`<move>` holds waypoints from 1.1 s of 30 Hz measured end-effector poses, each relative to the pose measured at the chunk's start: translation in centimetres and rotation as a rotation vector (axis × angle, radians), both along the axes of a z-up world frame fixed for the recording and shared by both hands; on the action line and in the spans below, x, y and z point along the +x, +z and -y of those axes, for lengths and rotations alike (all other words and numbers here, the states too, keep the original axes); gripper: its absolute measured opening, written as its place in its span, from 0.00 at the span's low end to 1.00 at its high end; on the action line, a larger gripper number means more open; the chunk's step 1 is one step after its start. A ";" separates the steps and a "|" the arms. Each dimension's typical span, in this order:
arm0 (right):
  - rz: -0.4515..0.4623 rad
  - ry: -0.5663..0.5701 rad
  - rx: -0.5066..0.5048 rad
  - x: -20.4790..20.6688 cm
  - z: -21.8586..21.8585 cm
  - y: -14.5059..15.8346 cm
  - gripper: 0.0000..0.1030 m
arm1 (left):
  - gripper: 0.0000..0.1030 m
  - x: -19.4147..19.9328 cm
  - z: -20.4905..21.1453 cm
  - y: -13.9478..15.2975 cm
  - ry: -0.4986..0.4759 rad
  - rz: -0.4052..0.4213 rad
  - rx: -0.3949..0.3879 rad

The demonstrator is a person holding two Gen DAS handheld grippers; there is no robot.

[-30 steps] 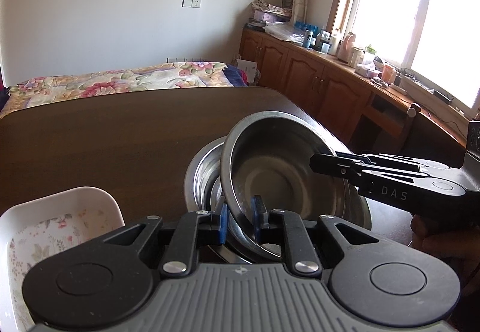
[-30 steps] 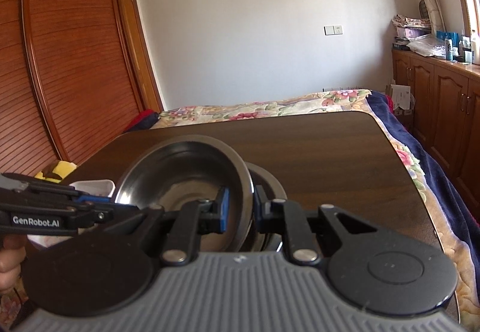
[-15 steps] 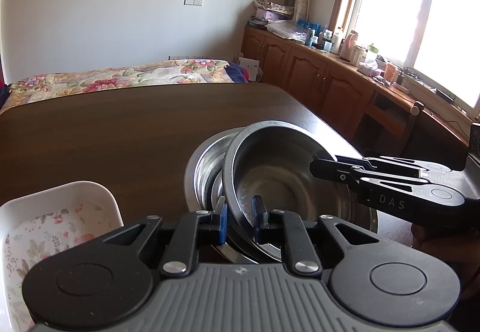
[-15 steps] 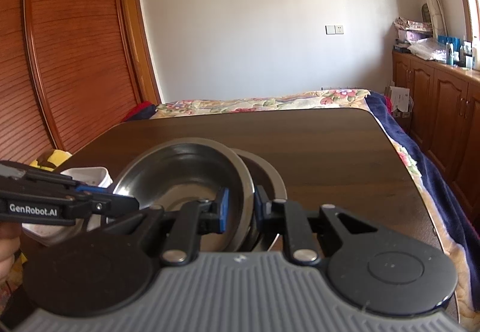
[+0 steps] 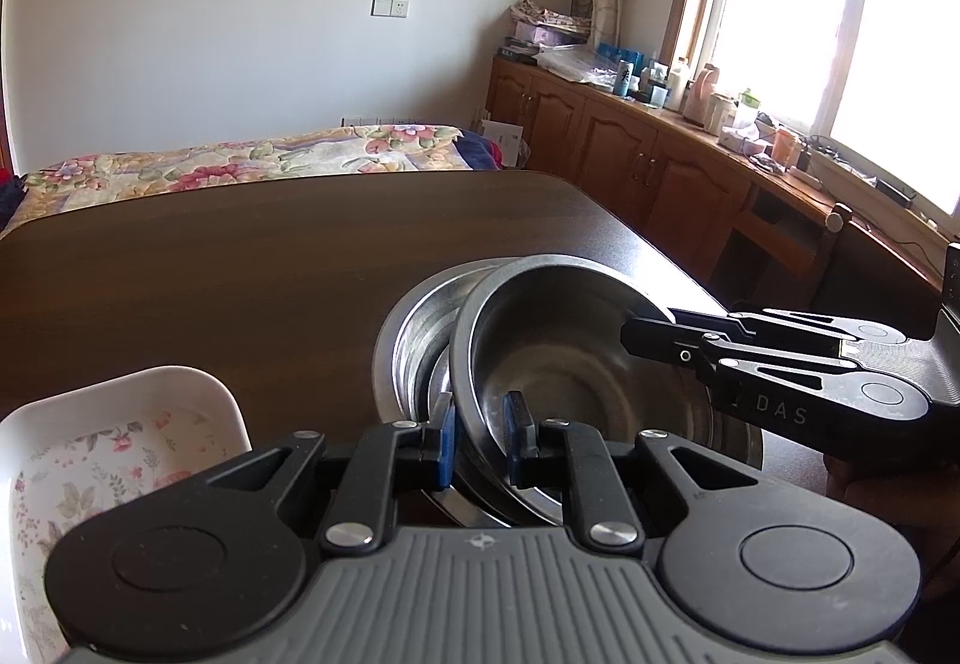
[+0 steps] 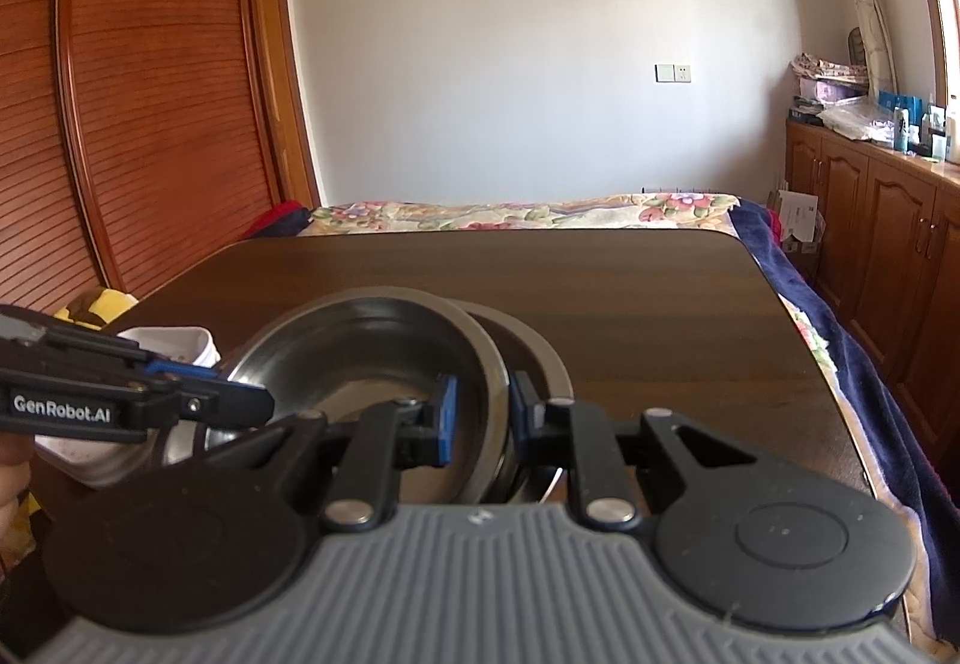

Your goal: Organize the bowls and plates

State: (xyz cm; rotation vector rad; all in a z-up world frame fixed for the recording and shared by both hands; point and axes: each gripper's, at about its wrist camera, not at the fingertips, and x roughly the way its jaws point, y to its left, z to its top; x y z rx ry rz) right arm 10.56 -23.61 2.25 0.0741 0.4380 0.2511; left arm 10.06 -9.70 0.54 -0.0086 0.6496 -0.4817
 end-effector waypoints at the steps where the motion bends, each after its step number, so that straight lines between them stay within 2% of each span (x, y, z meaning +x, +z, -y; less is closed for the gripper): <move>1: 0.005 -0.002 -0.006 0.0 -0.1 0.0 0.21 | 0.16 -0.1 0.0 0.0 0.001 0.001 -0.001; 5: 0.032 -0.008 -0.015 -0.3 -0.3 0.2 0.21 | 0.16 -0.2 -0.4 0.0 0.009 0.008 -0.016; 12: 0.080 -0.026 -0.003 -0.7 -0.4 -0.1 0.21 | 0.16 -0.6 -1.9 -0.1 0.013 0.009 -0.091; 14: 0.104 -0.021 -0.003 -0.9 -0.5 0.2 0.23 | 0.16 -1.0 -1.9 0.2 0.016 0.030 -0.086; 17: 0.134 -0.035 0.001 -1.4 -0.5 0.5 0.31 | 0.16 -1.7 -2.0 0.6 0.022 0.068 -0.090; 19: 0.150 -0.049 0.014 -1.8 -0.3 0.5 0.32 | 0.17 -2.3 -2.1 0.7 0.035 0.107 -0.080; 21: 0.158 -0.065 0.024 -2.1 0.0 0.2 0.38 | 0.22 -2.7 -2.1 0.7 0.050 0.133 -0.070; 23: 0.168 -0.079 0.028 -2.3 0.1 0.0 0.44 | 0.33 -3.1 -2.2 0.4 0.060 0.150 -0.067; 25: 0.167 -0.095 0.035 -2.4 0.4 -0.4 0.45 | 0.55 -3.4 -2.2 0.1 0.072 0.180 -0.056; 29: 0.160 -0.122 0.056 -2.2 0.7 -1.1 0.55 | 0.71 -3.7 -2.1 -0.7 0.106 0.235 -0.029; 31: 0.153 -0.127 0.063 -2.0 0.8 -1.5 0.58 | 0.82 -3.7 -2.0 -1.0 0.111 0.249 -0.026; 33: 0.150 -0.133 0.062 -2.0 0.7 -2.0 0.64 | 0.83 -3.8 -1.8 -1.4 0.118 0.263 -0.014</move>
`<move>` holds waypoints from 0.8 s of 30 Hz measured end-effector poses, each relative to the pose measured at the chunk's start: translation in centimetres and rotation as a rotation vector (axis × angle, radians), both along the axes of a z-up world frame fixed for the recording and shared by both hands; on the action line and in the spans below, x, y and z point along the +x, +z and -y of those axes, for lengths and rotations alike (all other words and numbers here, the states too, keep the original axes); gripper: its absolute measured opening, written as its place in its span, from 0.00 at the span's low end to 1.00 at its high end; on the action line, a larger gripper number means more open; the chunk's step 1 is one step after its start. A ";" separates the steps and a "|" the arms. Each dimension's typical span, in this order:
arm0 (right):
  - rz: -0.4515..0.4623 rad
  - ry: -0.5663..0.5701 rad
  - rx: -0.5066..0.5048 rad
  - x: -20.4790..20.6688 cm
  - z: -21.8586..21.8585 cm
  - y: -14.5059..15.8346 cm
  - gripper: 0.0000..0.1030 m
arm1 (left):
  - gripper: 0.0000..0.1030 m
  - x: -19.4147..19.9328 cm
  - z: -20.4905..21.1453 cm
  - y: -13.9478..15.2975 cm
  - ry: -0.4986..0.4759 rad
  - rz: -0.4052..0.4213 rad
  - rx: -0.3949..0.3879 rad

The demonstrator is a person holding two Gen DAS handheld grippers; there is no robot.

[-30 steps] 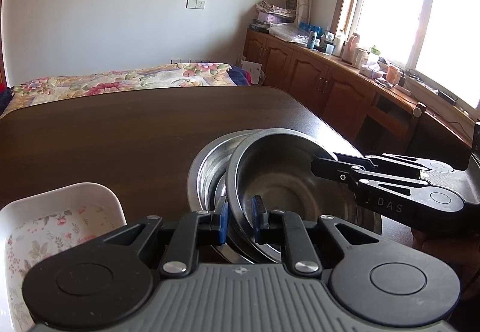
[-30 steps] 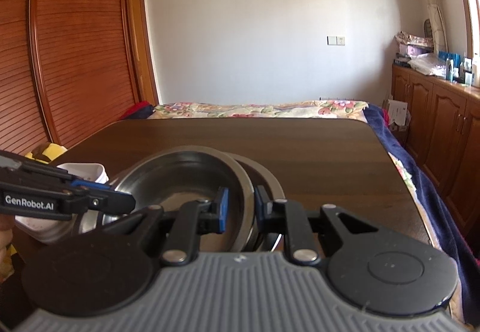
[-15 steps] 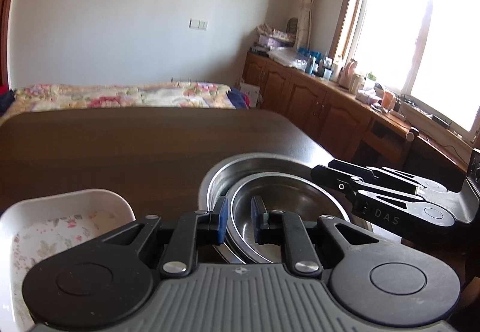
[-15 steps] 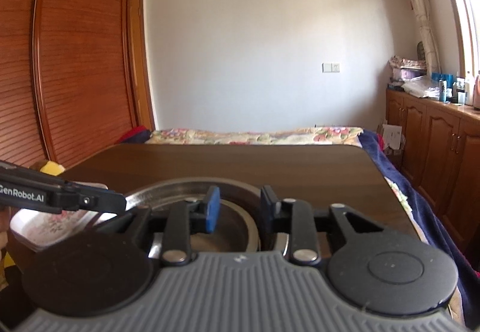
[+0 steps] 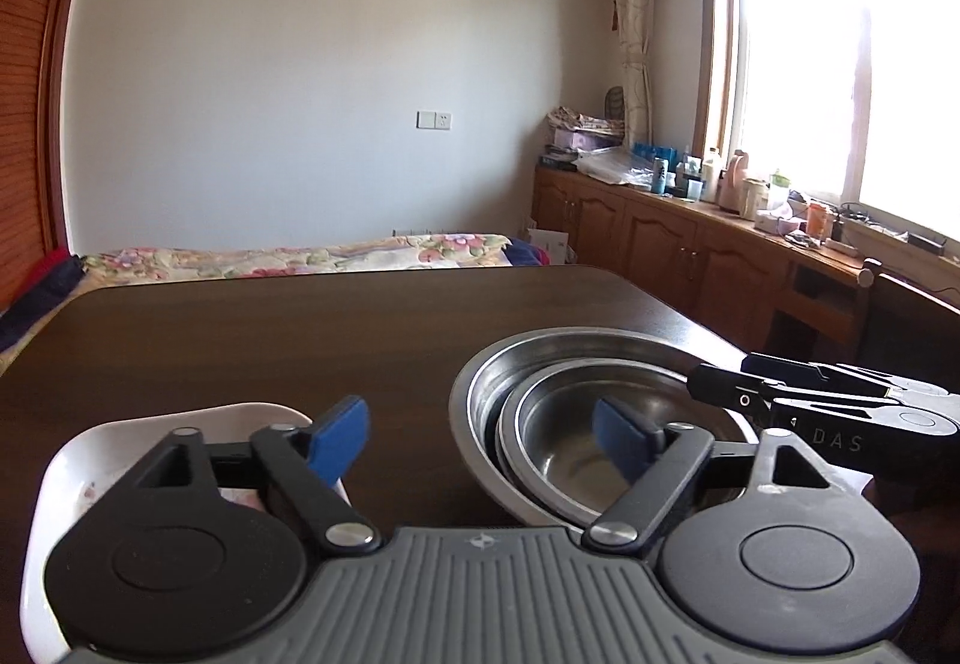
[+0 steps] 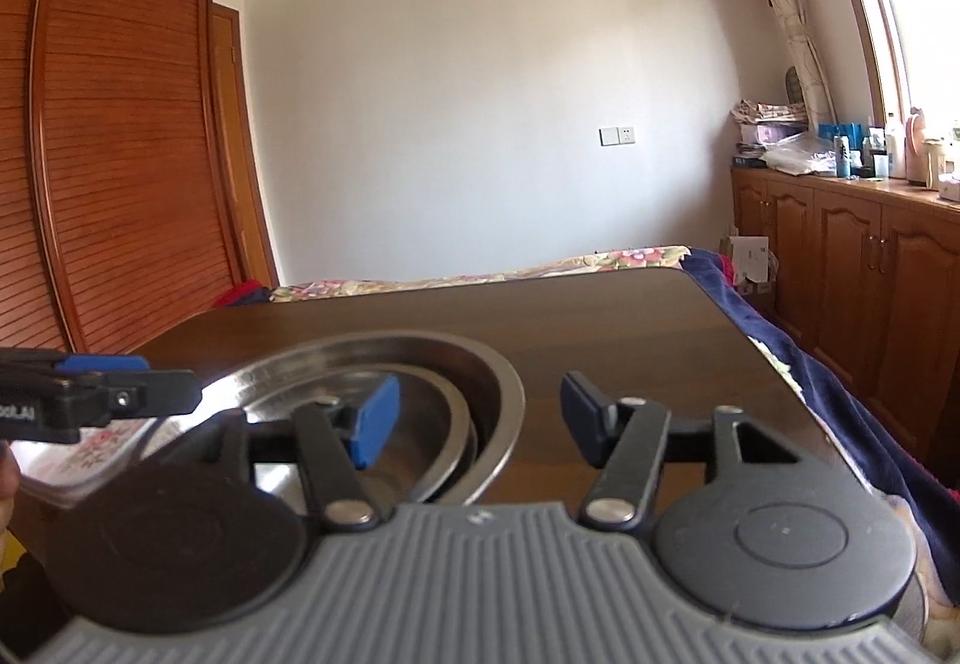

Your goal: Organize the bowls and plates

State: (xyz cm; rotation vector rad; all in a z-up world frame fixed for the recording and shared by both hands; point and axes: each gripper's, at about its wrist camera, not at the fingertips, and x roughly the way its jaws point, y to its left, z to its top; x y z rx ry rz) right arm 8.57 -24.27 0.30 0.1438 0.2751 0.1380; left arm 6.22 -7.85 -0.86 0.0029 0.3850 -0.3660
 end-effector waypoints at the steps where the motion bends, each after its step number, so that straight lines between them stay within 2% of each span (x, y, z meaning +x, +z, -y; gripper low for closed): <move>1: -0.002 -0.001 -0.001 0.1 -0.1 -0.2 0.66 | 0.83 -0.2 0.1 -0.2 0.000 0.004 0.009; 5: -0.013 0.002 0.008 0.2 -0.2 -0.9 0.70 | 0.82 0.0 0.3 -1.0 -0.009 -0.018 0.015; 7: -0.018 0.002 0.012 0.2 -0.3 -1.1 0.70 | 0.71 0.1 0.6 -1.3 -0.015 -0.031 0.020; 10: -0.017 0.017 0.043 0.1 -0.1 -1.2 0.71 | 0.64 0.2 0.9 -1.4 -0.024 -0.044 0.030; 17: -0.027 0.026 0.064 0.3 -0.1 -1.1 0.70 | 0.58 0.2 1.1 -1.8 -0.027 -0.065 0.018; 20: -0.028 0.031 0.062 0.3 -0.2 -1.1 0.62 | 0.54 0.2 1.3 -1.8 -0.037 -0.073 0.013; 24: -0.032 0.037 0.051 0.4 -0.3 -1.0 0.47 | 0.41 0.2 1.4 -1.8 -0.055 -0.089 0.008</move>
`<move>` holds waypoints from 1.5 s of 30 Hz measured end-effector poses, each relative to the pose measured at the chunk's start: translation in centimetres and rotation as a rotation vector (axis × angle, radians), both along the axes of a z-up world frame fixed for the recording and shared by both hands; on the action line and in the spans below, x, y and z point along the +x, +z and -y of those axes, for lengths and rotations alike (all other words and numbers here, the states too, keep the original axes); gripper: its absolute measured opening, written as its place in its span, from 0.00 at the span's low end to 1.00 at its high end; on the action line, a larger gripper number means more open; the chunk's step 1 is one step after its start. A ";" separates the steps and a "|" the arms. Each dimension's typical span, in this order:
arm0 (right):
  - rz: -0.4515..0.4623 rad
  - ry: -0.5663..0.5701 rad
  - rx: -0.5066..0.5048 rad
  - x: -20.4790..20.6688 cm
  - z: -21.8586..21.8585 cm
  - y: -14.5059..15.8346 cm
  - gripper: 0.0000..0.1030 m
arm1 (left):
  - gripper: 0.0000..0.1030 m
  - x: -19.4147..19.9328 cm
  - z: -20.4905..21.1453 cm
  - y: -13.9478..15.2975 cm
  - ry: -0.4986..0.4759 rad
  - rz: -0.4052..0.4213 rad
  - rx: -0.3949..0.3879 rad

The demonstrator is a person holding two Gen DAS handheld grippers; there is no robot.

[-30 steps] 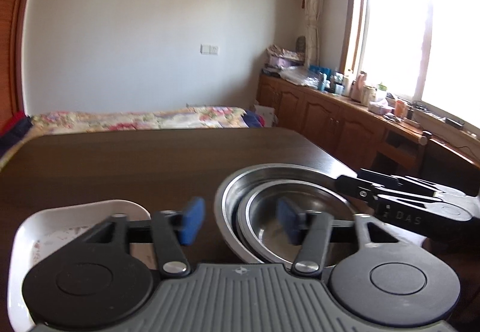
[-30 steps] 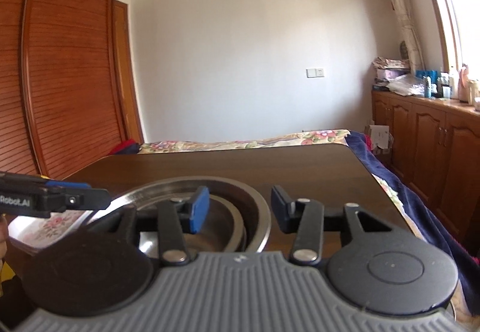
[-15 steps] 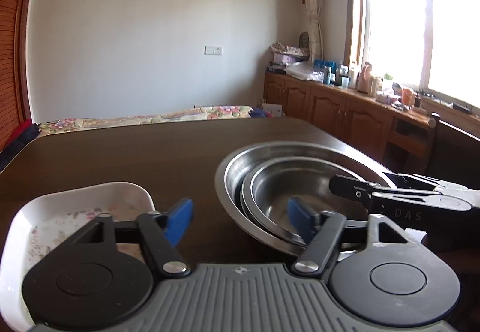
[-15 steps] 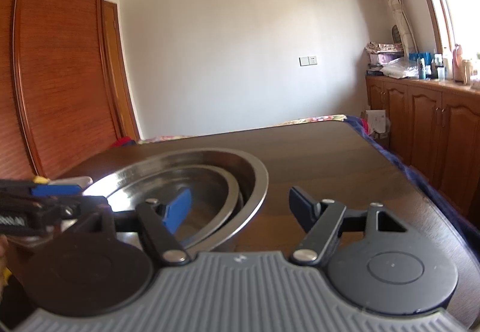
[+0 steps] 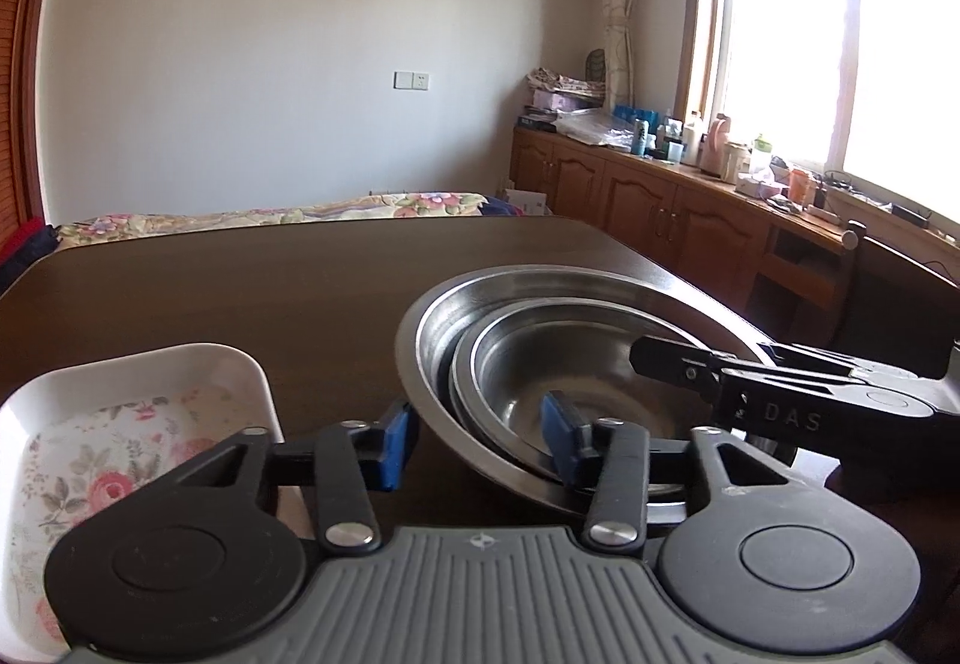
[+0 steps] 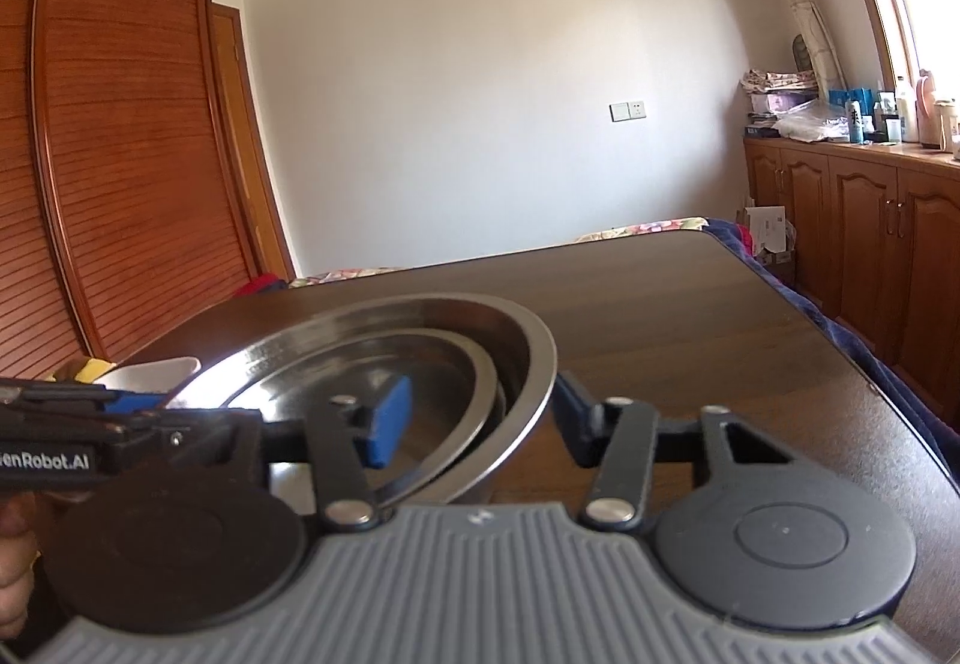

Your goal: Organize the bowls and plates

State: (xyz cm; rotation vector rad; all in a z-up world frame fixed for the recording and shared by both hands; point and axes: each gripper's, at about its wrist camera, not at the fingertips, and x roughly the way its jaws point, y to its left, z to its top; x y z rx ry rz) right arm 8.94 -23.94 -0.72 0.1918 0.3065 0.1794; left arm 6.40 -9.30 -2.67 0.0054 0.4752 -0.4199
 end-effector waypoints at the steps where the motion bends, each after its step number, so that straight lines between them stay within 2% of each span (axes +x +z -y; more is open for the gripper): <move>1: -0.001 0.003 0.000 0.0 0.0 0.0 0.46 | 0.39 0.0 0.0 -0.1 0.001 -0.005 0.001; 3: 0.000 0.007 0.002 -0.1 0.0 0.1 0.40 | 0.39 0.1 -0.2 -0.1 0.000 -0.008 -0.003; 11: -0.001 0.012 0.035 -0.1 0.5 0.1 0.33 | 0.37 -0.1 -0.2 0.1 0.011 -0.002 -0.001; 30: 0.041 0.050 0.030 -0.7 -1.3 2.6 0.33 | 0.36 -2.3 -2.6 2.9 0.036 0.062 -0.020; 45: 0.061 0.156 0.020 0.2 -4.9 4.1 0.33 | 0.36 -2.6 -8.0 5.4 0.094 0.096 -0.035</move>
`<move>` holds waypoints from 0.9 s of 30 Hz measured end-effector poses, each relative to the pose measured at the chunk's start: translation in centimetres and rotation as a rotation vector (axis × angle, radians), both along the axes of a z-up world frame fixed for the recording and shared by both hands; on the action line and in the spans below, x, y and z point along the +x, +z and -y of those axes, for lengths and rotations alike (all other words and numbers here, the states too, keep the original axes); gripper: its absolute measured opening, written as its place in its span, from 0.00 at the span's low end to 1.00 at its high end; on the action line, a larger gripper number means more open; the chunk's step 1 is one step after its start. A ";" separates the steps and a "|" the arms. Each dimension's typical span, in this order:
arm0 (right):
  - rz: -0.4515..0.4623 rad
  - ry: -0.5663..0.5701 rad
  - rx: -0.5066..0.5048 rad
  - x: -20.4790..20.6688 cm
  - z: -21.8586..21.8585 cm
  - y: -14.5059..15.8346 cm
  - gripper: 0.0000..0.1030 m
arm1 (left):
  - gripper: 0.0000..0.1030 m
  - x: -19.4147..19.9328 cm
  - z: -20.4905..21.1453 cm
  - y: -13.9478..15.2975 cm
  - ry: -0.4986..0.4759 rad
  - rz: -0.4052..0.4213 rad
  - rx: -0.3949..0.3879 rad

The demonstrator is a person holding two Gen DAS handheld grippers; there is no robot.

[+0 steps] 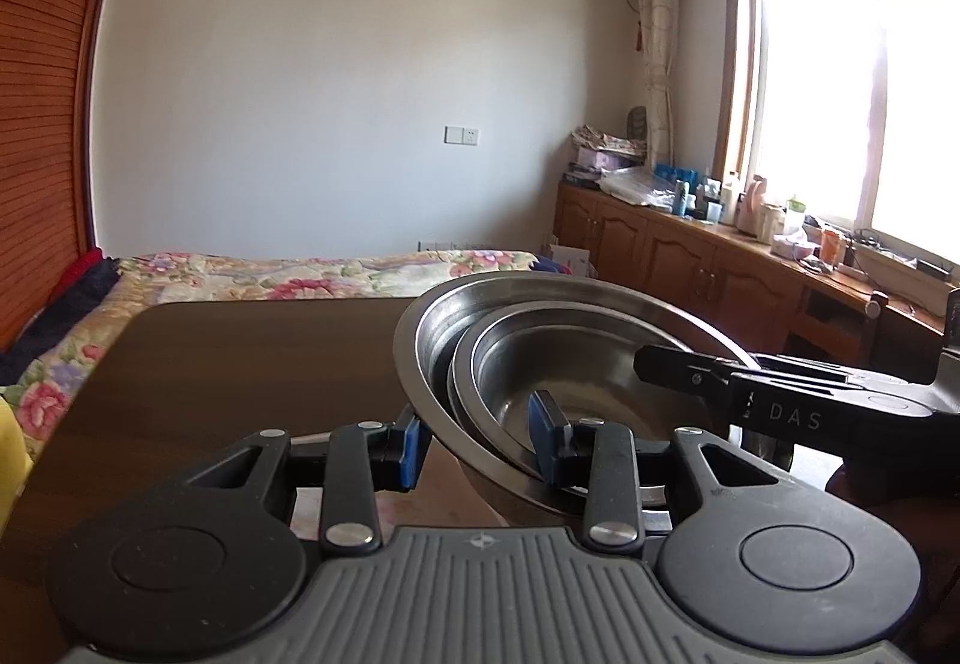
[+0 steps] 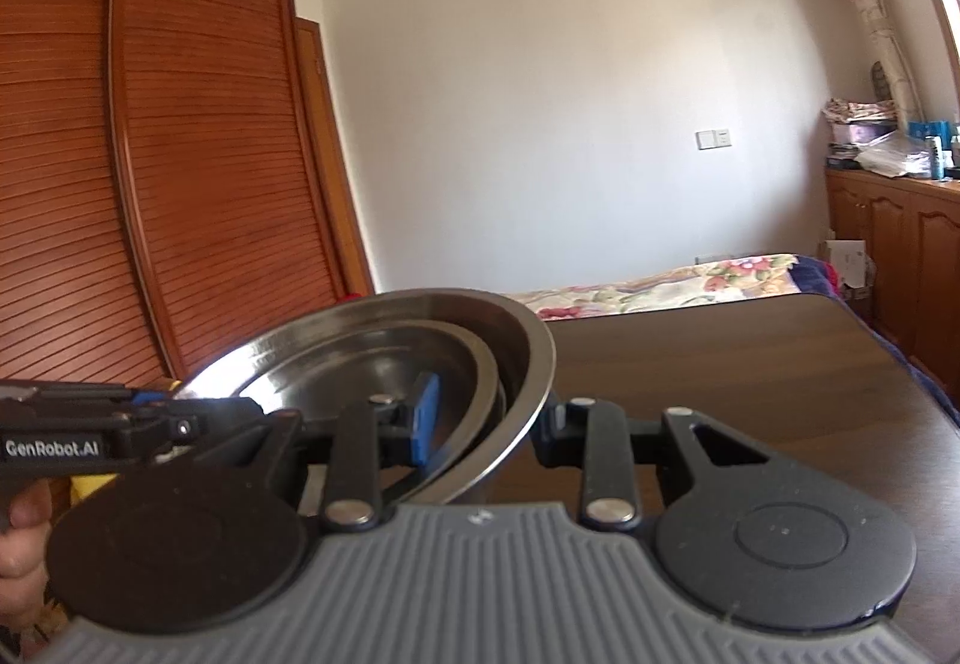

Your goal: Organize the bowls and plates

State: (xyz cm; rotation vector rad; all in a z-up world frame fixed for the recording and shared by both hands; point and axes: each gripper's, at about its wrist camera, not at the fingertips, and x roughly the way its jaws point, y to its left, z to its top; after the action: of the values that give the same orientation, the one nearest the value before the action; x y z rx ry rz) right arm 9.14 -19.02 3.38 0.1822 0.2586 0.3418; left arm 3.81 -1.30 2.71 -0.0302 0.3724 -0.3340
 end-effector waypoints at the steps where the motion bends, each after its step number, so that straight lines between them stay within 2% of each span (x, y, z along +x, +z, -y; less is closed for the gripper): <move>1: -0.004 0.007 0.000 0.1 -0.2 0.0 0.33 | 0.36 0.0 -0.3 0.2 0.003 0.003 0.000; 19: -0.041 0.116 -0.049 0.5 -4.7 0.2 0.33 | 0.36 -0.6 -5.2 -0.4 0.077 -0.040 0.001; 27: -0.066 0.162 -0.076 0.5 -6.3 -0.6 0.33 | 0.37 -0.8 -6.9 -1.7 0.111 -0.086 -0.004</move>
State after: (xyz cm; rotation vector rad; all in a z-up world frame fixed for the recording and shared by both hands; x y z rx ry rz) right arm 9.66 -12.69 2.80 0.0981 0.3523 0.4863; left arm 3.00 5.55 1.05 -0.0693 0.4530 -0.2239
